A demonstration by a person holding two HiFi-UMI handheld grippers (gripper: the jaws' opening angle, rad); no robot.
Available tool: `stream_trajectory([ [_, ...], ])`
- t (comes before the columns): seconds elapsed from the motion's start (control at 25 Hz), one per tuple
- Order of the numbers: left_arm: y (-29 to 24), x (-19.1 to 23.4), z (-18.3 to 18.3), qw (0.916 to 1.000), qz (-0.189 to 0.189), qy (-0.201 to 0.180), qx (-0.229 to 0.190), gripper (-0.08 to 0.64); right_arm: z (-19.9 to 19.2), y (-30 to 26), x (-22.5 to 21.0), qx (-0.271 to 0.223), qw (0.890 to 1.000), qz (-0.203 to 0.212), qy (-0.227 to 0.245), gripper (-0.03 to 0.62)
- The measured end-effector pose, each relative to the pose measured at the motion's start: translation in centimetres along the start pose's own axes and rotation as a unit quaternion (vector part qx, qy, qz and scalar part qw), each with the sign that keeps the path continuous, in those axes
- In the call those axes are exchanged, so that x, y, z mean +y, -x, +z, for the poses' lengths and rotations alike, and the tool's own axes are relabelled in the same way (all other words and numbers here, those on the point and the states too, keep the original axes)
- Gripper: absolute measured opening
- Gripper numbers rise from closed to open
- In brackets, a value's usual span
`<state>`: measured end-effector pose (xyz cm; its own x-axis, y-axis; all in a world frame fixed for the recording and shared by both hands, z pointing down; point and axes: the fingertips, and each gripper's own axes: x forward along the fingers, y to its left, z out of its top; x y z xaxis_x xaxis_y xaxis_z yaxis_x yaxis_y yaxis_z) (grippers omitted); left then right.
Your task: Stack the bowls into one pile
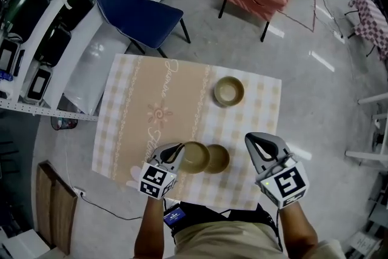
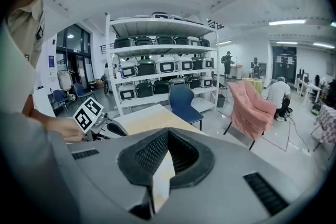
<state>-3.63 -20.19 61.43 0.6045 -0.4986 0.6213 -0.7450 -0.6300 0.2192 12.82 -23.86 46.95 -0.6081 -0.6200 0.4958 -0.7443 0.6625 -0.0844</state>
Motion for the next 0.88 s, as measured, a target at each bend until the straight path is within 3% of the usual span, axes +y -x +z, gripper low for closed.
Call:
stream_trajectory([
  [0.44, -4.2, -4.1, -0.7, 0.9995, -0.017, -0.001, 0.027, 0.020, -2.6, 1.5, -3.4, 0.003, 1.000, 0.001, -0.007, 0.003],
  [0.88, -6.7, -5.4, -2.5, 0.9981, -0.012, -0.006, 0.059, 0.020, -4.6, 1.6, -5.2, 0.014, 1.000, 0.009, -0.008, 0.003],
])
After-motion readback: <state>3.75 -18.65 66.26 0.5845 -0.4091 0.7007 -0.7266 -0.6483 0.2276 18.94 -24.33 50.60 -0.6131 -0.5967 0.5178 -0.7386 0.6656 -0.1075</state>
